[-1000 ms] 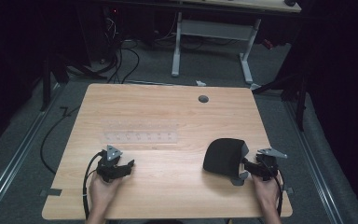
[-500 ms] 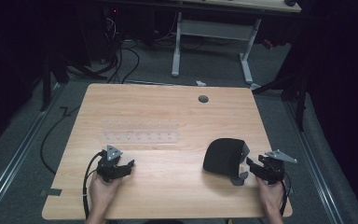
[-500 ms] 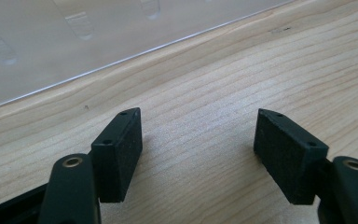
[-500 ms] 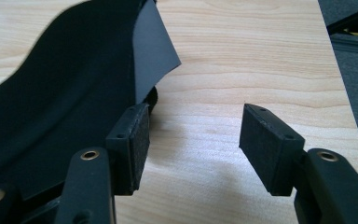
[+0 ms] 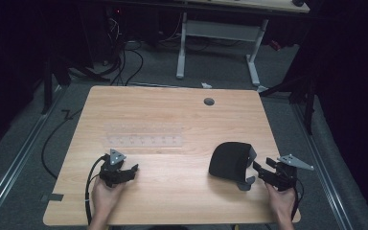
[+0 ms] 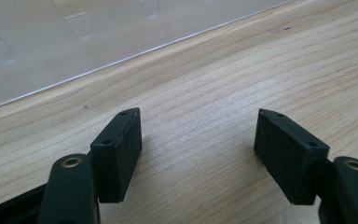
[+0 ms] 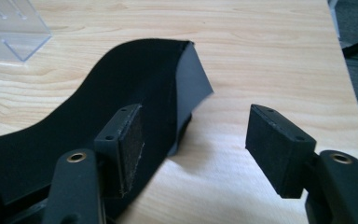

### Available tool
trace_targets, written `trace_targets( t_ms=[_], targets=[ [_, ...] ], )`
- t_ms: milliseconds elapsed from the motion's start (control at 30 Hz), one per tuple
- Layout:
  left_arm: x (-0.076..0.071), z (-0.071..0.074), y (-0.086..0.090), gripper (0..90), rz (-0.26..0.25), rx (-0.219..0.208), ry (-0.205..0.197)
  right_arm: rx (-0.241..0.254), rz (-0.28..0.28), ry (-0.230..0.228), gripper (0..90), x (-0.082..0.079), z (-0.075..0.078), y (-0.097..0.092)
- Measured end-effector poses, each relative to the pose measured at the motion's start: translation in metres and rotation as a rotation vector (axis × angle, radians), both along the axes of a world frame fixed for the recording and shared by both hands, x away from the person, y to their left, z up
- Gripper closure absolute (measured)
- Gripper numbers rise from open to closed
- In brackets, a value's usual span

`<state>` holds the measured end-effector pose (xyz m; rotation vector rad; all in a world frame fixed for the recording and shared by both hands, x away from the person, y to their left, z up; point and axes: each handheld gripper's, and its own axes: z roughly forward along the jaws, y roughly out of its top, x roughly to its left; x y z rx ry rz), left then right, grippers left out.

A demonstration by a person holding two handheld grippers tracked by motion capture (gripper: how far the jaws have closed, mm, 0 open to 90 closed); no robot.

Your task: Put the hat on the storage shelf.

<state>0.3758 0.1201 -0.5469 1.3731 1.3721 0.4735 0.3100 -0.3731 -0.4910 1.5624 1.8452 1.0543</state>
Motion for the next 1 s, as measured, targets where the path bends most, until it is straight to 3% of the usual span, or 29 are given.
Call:
trace_targets(
  t_ms=[667, 1000],
  targets=[
    [0.0, 0.0, 0.0, 31.9, -0.002, 0.0, 0.003, 0.037, 0.067, 0.035, 28.0, 0.04, 0.003, 0.015],
    [0.0, 0.0, 0.0, 31.5, -0.003, 0.0, 0.003, 0.035, 0.093, 0.087, 23.2, 0.063, 0.0, 0.019]
  ],
)
